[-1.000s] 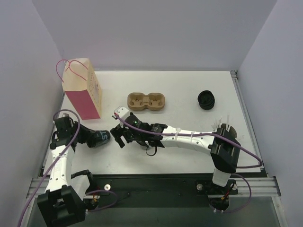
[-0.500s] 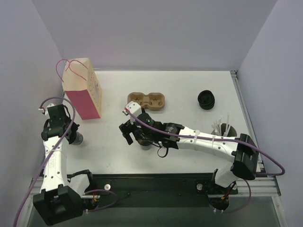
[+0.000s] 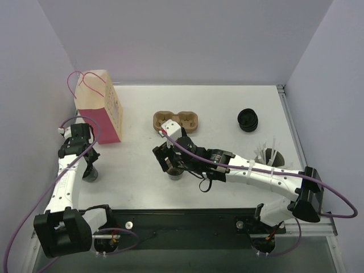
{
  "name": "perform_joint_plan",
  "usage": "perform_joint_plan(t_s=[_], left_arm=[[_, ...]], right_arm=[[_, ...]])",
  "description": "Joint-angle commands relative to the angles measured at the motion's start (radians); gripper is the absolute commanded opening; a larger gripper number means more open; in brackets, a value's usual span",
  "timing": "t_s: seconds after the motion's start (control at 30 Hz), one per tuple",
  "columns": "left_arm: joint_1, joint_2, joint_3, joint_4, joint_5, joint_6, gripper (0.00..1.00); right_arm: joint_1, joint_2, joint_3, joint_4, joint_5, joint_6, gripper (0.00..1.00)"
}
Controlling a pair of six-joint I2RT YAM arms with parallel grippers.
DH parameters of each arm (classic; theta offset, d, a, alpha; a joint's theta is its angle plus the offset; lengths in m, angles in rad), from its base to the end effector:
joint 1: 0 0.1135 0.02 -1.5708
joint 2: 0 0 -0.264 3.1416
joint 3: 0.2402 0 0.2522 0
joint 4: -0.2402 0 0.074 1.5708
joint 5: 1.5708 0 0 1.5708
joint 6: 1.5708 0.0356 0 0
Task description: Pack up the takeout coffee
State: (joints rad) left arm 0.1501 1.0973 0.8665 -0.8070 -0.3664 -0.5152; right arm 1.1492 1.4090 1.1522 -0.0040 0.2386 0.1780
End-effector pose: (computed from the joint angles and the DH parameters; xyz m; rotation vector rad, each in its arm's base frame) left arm 0.2021 0.0435 0.2585 -0.9489 2.3541 0.3362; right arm 0.1446 0.3018 0.3419 -0.7228 1.7398 0.7105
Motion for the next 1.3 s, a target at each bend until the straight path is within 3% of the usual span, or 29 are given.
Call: perform_joint_plan(t_s=[0.0, 0.3, 0.73, 0.9, 1.03, 1.17, 1.27], left_arm=[[-0.003, 0.013, 0.017, 0.003, -0.017, 0.011, 0.25], [-0.003, -0.013, 0.084, -0.031, -0.005, 0.047, 0.47], [-0.001, -0.002, 0.014, 0.061, 0.096, 0.043, 0.46], [0.012, -0.052, -0.037, 0.109, 0.165, 0.052, 0.52], [0.099, -0.119, -0.090, 0.158, 0.228, 0.098, 0.61], [0.216, -0.146, -0.096, 0.187, 0.354, 0.121, 0.63], [0.239, -0.148, -0.112, 0.198, 0.337, 0.090, 0.63]], right_arm=[[-0.008, -0.061, -0.005, 0.009, 0.047, -0.002, 0.78], [-0.022, -0.150, -0.009, -0.047, 0.103, -0.008, 0.78], [-0.077, -0.318, -0.062, -0.071, 0.149, 0.038, 0.78], [-0.078, -0.335, -0.068, -0.082, 0.148, 0.044, 0.78], [-0.078, -0.341, -0.078, -0.088, 0.146, 0.058, 0.78], [-0.080, -0.344, -0.095, -0.090, 0.153, 0.064, 0.78], [-0.086, -0.344, -0.101, -0.090, 0.154, 0.064, 0.78]])
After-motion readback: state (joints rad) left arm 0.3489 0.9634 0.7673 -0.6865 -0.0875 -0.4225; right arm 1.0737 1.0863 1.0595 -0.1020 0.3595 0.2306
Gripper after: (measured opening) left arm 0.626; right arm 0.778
